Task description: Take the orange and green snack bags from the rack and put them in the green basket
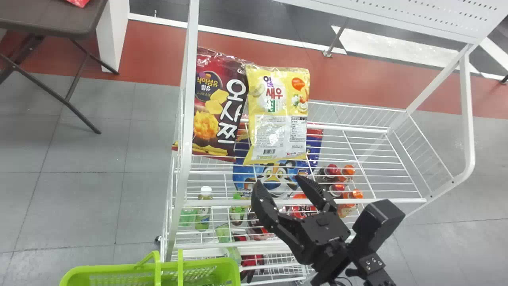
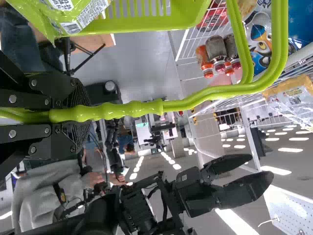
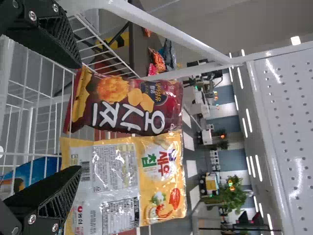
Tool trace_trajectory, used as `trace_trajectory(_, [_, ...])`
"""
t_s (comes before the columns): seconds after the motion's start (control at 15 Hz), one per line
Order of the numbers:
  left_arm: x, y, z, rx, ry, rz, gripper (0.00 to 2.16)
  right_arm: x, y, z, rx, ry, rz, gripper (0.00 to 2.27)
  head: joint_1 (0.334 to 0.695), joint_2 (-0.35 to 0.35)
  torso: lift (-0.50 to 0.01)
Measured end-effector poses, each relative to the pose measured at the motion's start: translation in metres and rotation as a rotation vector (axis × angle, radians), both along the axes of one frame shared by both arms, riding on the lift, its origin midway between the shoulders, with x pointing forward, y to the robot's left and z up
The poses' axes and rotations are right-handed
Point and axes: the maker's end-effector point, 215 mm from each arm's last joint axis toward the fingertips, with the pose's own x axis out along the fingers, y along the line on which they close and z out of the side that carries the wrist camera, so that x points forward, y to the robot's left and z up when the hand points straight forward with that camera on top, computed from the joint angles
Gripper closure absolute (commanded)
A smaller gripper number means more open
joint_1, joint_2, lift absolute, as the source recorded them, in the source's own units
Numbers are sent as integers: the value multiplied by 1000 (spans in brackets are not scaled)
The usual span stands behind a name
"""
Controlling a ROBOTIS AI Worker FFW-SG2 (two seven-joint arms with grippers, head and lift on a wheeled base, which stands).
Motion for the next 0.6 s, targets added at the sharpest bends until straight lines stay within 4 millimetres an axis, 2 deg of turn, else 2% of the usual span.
trace_trajectory(0.6, [-1,-1,6,-9,-26,5,2135,1,-4,9,-9,-23,-18,87,695,-350,0])
